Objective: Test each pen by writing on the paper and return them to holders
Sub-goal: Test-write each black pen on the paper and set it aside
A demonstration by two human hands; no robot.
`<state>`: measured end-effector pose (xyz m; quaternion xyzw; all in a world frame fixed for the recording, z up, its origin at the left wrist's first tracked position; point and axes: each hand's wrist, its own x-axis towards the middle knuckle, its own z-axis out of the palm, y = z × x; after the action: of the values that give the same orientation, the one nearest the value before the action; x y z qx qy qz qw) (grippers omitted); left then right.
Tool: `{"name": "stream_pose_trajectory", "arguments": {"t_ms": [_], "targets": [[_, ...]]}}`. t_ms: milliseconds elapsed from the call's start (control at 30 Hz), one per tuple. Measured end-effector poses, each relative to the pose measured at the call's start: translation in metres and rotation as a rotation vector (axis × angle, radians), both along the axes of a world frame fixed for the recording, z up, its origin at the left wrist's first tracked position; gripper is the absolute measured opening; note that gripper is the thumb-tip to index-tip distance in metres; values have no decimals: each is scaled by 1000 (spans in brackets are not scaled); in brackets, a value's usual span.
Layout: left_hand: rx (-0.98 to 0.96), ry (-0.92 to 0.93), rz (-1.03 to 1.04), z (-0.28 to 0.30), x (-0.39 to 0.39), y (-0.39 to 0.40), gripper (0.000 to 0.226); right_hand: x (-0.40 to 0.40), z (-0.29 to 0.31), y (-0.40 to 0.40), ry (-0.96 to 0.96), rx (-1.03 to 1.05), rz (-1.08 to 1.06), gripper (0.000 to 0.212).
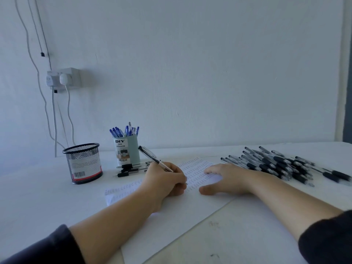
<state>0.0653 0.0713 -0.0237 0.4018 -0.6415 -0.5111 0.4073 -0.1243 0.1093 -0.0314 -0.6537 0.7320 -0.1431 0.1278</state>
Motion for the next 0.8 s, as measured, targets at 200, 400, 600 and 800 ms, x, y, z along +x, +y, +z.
{"name": "stream_pose_trajectory", "arguments": {"t_ms": [200,400,600,800], "targets": [[-92,-98,49,-1,1,4,15,-1,-1,-1,-38,-5,-4,90],[-122,-157,92,0,1,4,14,-1,-1,2,-16,-15,8,85],[-140,-179,102,-2,1,4,15,-1,-1,1,-17,-11,5,87],[-162,-183,108,-3,0,4,13,-2,0,1,-19,-4,1,86]]}}
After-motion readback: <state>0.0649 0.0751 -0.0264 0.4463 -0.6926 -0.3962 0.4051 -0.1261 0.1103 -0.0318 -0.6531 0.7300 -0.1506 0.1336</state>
